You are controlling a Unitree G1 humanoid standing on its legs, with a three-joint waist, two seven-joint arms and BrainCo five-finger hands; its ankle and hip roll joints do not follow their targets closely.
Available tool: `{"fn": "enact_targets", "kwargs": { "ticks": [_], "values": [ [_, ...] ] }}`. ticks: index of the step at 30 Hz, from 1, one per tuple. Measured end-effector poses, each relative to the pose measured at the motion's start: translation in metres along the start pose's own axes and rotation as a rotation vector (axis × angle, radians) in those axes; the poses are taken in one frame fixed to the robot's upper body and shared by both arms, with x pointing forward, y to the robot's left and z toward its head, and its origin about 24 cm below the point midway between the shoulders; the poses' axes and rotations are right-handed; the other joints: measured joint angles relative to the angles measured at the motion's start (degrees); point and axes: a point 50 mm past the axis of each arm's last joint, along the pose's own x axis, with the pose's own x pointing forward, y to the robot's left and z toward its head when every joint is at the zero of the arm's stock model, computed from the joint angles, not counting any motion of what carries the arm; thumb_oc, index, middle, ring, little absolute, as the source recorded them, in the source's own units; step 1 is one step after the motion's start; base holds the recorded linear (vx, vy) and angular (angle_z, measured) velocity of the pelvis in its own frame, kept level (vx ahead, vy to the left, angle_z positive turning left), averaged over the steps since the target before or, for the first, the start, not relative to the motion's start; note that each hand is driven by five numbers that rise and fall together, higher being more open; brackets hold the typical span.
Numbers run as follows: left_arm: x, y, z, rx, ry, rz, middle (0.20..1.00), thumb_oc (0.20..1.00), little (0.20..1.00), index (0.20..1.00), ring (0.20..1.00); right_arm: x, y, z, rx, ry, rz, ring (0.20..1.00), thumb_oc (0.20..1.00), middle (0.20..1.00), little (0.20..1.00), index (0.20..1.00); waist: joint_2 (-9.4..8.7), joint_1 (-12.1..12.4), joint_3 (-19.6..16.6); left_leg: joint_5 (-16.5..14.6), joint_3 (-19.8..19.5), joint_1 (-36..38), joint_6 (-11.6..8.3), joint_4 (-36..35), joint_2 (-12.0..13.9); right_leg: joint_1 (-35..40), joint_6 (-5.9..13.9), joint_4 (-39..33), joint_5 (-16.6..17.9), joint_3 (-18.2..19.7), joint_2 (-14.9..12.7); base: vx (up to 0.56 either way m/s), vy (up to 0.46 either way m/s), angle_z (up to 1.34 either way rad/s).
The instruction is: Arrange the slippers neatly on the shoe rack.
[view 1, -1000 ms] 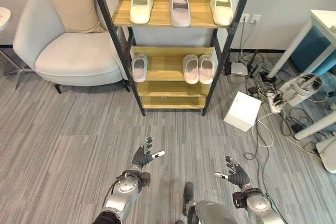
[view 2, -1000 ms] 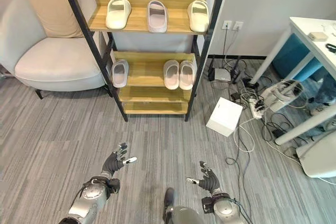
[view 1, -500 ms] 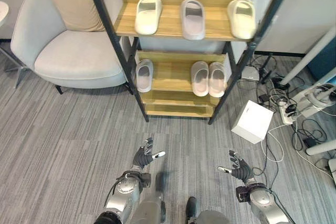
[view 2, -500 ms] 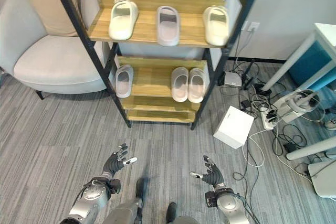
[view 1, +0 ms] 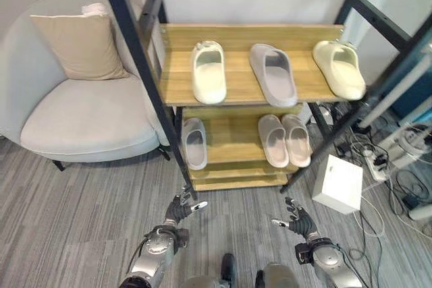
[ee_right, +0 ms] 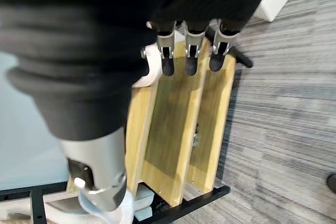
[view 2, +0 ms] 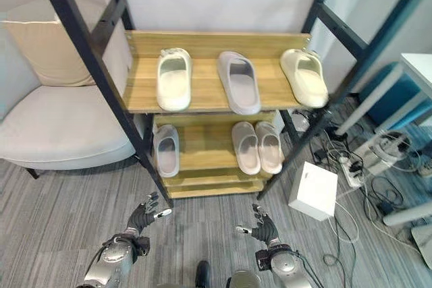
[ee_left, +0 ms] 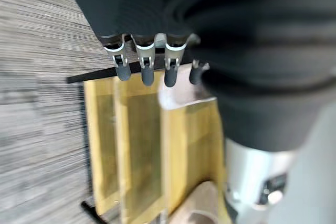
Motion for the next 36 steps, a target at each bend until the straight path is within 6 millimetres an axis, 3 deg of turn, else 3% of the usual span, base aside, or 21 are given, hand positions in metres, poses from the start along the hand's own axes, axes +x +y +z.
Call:
{"fn": "enact_targets", "kwargs": {
  "ticks": [1, 3, 6, 7, 8, 9, 10, 11, 12, 13, 14, 15, 17, 18, 19, 23, 32, 34, 36],
  "values": [
    [-0.001, 0.0, -0.002, 0.006, 0.007, -0.005, 1.0, 1.0, 1.0, 1.0, 1.0, 0.0, -0.001, 0.0, 0.0, -0.001, -0.002, 1.0, 1.0, 1.0, 1.0, 1.0, 1.02, 0.0, -0.32, -0.02, 0.3, 0.43, 0.0, -0.01, 0.19, -0.48, -0.83, -7.46, 1.67, -0.15, 0.17, 0.09, -0.109, 0.21],
    [-0.002, -0.002, -0.004, 0.024, 0.014, -0.015, 1.0, 1.0, 1.0, 1.0, 1.0, 0.001, -0.001, 0.002, 0.0, -0.005, -0.004, 1.0, 1.0, 1.0, 1.0, 1.0, 2.21, 0.0, -0.63, -0.19, 0.46, 0.78, -0.07, -0.07, 0.83, -0.94, -0.75, -13.49, 4.74, 0.34, 0.68, 0.1, -0.154, 0.24],
    [-0.002, -0.002, -0.006, 0.036, 0.024, -0.018, 1.0, 1.0, 1.0, 1.0, 1.0, 0.004, 0.0, 0.007, -0.004, -0.016, 0.008, 1.0, 1.0, 1.0, 1.0, 1.0, 4.0, 0.63, -0.65, -0.35, 1.45, 2.01, -0.33, -0.06, 2.4, -1.11, -0.9, -23.69, 13.49, 2.13, 3.48, 0.1, -0.187, 0.06],
    [-0.003, -0.003, -0.007, 0.034, 0.027, -0.019, 1.0, 1.0, 1.0, 1.0, 1.0, 0.004, -0.001, 0.006, -0.007, -0.012, 0.007, 1.0, 1.0, 1.0, 1.0, 1.0, 4.67, 0.79, -0.88, -1.98, 2.06, 2.28, -2.85, 0.05, 3.16, -0.81, -1.09, -24.85, 15.19, 1.79, 4.9, 0.12, -0.173, -0.09],
    [-0.003, -0.003, -0.007, 0.032, 0.028, -0.018, 1.0, 1.0, 1.0, 1.0, 1.0, 0.004, -0.001, 0.006, -0.006, -0.011, 0.006, 1.0, 1.0, 1.0, 1.0, 1.0, 4.97, 1.13, -1.0, -2.5, 2.13, 2.46, -3.64, 0.43, 3.48, -0.4, -1.94, -26.5, 17.3, 1.47, 6.36, 0.19, -0.274, 0.06],
    [-0.005, 0.002, -0.009, 0.04, 0.03, -0.009, 1.0, 1.0, 1.0, 1.0, 1.0, 0.004, 0.004, 0.006, 0.008, -0.008, 0.016, 1.0, 1.0, 1.0, 1.0, 1.0, 1.31, 1.89, -0.7, -3.8, 1.96, -0.4, -6.43, 7.5, 0.44, 0.46, -6.79, -27.9, 24.55, 2.13, 4.99, 0.17, -0.245, 0.32],
    [-0.006, 0.009, -0.006, 0.061, 0.015, -0.004, 1.0, 1.0, 1.0, 1.0, 1.0, 0.004, 0.012, 0.005, 0.027, -0.006, 0.029, 1.0, 1.0, 1.0, 1.0, 1.0, -3.86, 2.02, -0.1, -6.24, 2.03, -3.45, -2.71, 14.81, -3.69, 0.46, -6.83, -26.58, 27.02, 3.4, -0.5, 0.21, -0.322, 0.4],
    [-0.003, 0.003, -0.006, 0.05, 0.02, -0.013, 1.0, 1.0, 1.0, 1.0, 1.0, 0.003, 0.006, -0.004, 0.015, 0.036, 0.016, 1.0, 1.0, 1.0, 1.0, 1.0, -3.26, 2.75, -0.7, -10.95, 1.0, -6.66, 2.65, 17.4, 2.82, -0.95, -1.51, -25.4, 23.07, 4.36, 1.32, 0.13, -0.217, -0.13],
    [-0.008, 0.003, -0.013, 0.034, 0.037, -0.004, 1.0, 1.0, 1.0, 1.0, 1.0, 0.007, 0.006, -0.001, 0.002, 0.032, 0.025, 1.0, 1.0, 1.0, 1.0, 1.0, -2.42, 4.49, -0.58, -11.96, 1.37, -5.62, 0.45, 13.81, 3.97, -2.78, -0.91, -22.87, 21.11, 5.22, 1.47, 0.11, -0.225, -0.44],
    [-0.012, 0.006, -0.021, 0.034, 0.073, 0.009, 1.0, 1.0, 1.0, 1.0, 1.0, 0.007, 0.007, 0.002, 0.006, 0.016, 0.028, 1.0, 1.0, 1.0, 1.0, 1.0, -1.96, 4.06, -0.65, -11.09, 1.3, -4.97, -0.28, 11.43, 4.6, -2.6, -0.71, -23.54, 20.85, 5.11, 1.77, 0.09, -0.19, -0.44],
    [-0.014, 0.006, -0.026, 0.035, 0.095, 0.01, 1.0, 1.0, 1.0, 1.0, 1.0, 0.006, 0.007, 0.005, 0.009, 0.001, 0.03, 1.0, 1.0, 1.0, 1.0, 1.0, -2.22, 3.58, -0.84, -9.7, 0.69, -3.53, -0.48, 9.26, 4.61, -1.3, -0.61, -25.36, 20.95, 4.92, 1.84, 0.12, -0.226, 0.2],
    [-0.014, 0.006, -0.029, 0.039, 0.111, 0.01, 1.0, 1.0, 1.0, 1.0, 1.0, 0.003, 0.007, -0.001, 0.011, 0.017, 0.031, 1.0, 1.0, 1.0, 1.0, 1.0, -1.34, 2.46, -0.66, -7.1, -0.35, -1.71, 0.27, 5.27, 4.6, 1.8, -0.57, -27.76, 20.92, 4.87, 1.81, 0.09, -0.151, 0.24],
    [-0.015, 0.006, -0.029, 0.04, 0.112, 0.01, 1.0, 1.0, 1.0, 1.0, 1.0, 0.0, 0.007, -0.007, 0.01, 0.037, 0.033, 1.0, 1.0, 1.0, 1.0, 1.0, -1.55, 2.49, -1.12, -5.76, -0.44, 0.28, 0.41, 2.32, 4.45, 4.92, -0.73, -30.41, 21.14, 4.8, 1.85, 0.07, -0.144, 0.01],
    [-0.013, 0.005, -0.027, 0.039, 0.105, 0.007, 1.0, 1.0, 1.0, 1.0, 1.0, -0.001, 0.005, -0.009, 0.006, 0.043, 0.033, 1.0, 1.0, 1.0, 1.0, 1.0, -0.71, 2.2, -1.49, -5.05, -0.23, 1.17, 0.52, 0.74, 4.5, 7.75, 0.24, -34.78, 22.76, 4.53, 1.92, 0.06, -0.172, -0.07],
    [-0.012, 0.004, -0.026, 0.038, 0.1, 0.005, 1.0, 1.0, 1.0, 1.0, 1.0, -0.001, 0.004, -0.008, 0.002, 0.042, 0.032, 1.0, 1.0, 1.0, 1.0, 1.0, -0.26, 1.57, -1.34, -5.03, -0.34, 1.45, 0.49, 0.62, 4.46, 8.14, 0.56, -34.79, 24.1, 4.5, 1.88, 0.06, -0.25, 0.01],
    [-0.012, -0.003, -0.026, 0.02, 0.097, -0.008, 1.0, 1.0, 1.0, 1.0, 1.0, -0.002, 0.0, -0.008, -0.011, 0.042, 0.029, 1.0, 1.0, 1.0, 1.0, 1.0, 1.5, 0.2, -2.05, -4.86, -0.84, 3.88, 0.13, -1.1, 5.81, 10.25, 0.08, -34.8, 23.49, 4.31, 3.2, 0.02, -0.192, 0.04],
    [-0.011, -0.01, -0.026, 0.003, 0.098, -0.027, 1.0, 1.0, 1.0, 1.0, 1.0, -0.002, -0.004, -0.005, -0.024, 0.025, 0.027, 1.0, 1.0, 1.0, 1.0, 1.0, 1.21, -0.23, -1.26, -3.96, -3.21, 2.48, -3.92, 0.03, 8.21, 10.75, -2.39, -34.83, 22.48, 1.1, 5.4, -0.04, -0.13, 0.18],
    [-0.009, -0.015, -0.023, -0.008, 0.086, -0.036, 1.0, 1.0, 1.0, 1.0, 1.0, -0.001, -0.011, -0.005, -0.041, 0.024, 0.017, 1.0, 1.0, 1.0, 1.0, 1.0, 1.88, -0.01, -0.66, -4.57, -2.17, -0.2, -4.99, 2.45, 7.97, 9.86, -3.23, -34.81, 22.34, -0.23, 5.25, -0.04, 0.083, 0.32],
    [-0.005, -0.022, -0.018, -0.02, 0.071, -0.048, 1.0, 1.0, 1.0, 1.0, 1.0, 0.0, -0.019, -0.002, -0.067, 0.018, -0.001, 1.0, 1.0, 1.0, 1.0, 1.0, 3.02, -0.28, -0.28, -4.29, -0.81, -1.9, -4.62, 1.15, 7.66, 8.15, -3.33, -34.79, 23.02, -0.87, 5.02, 0.02, 0.123, 0.25]
  ]
}}
